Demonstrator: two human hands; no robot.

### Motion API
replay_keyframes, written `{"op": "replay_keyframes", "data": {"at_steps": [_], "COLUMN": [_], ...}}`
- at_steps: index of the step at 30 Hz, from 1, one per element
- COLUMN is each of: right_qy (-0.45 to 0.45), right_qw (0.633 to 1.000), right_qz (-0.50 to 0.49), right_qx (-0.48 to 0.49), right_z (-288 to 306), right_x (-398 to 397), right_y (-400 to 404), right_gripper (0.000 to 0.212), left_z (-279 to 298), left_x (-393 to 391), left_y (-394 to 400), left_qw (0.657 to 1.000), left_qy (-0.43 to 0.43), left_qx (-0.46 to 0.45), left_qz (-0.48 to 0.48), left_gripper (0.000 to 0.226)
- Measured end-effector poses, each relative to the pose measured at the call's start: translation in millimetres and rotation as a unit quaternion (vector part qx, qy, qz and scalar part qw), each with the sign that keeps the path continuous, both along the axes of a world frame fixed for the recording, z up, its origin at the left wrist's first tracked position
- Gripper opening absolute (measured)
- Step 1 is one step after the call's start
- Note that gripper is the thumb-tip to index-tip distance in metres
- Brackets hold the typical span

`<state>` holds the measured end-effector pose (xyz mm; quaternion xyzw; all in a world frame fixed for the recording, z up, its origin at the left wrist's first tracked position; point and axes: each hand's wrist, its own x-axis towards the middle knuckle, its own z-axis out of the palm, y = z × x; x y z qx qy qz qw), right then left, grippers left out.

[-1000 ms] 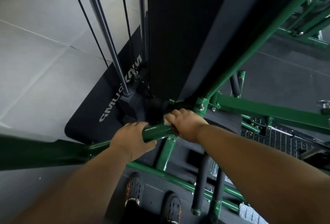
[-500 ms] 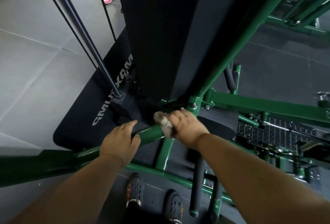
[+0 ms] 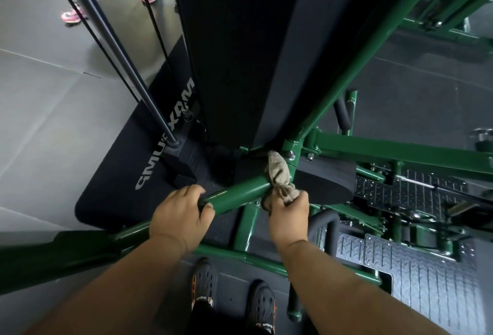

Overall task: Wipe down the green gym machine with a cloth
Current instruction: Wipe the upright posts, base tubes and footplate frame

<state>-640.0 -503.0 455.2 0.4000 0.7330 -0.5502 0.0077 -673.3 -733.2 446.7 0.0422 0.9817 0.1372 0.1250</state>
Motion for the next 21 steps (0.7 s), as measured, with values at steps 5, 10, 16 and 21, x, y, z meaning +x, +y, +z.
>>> {"op": "replay_keyframes", "data": {"at_steps": [5, 10, 16, 21], "right_qy": [0.003, 0.04, -0.056, -0.046], "right_qw": [0.951, 0.8, 0.796, 0.774], "right_qz": [-0.157, -0.373, -0.349, -0.334], "right_qx": [-0.268, -0.468, -0.492, -0.536], "right_z": [-2, -13, -12, 3], "right_x": [-20, -44, -41, -28], "right_y": [-7, 4, -49, -61], "right_gripper": [0.021, 0.051, 0.047, 0.057], "left_z": [0, 0, -4, -2], "left_x": [2, 1, 1, 3], "left_y": [2, 2, 3, 3], "left_qw": [1.0, 1.0, 0.999, 1.0], "left_qy": [0.011, 0.009, 0.03, 0.027], "left_qx": [-0.002, -0.016, -0.017, -0.007], "left_qz": [-0.001, -0.005, -0.009, -0.012], "left_gripper": [0.047, 0.036, 0.032, 0.041]}}
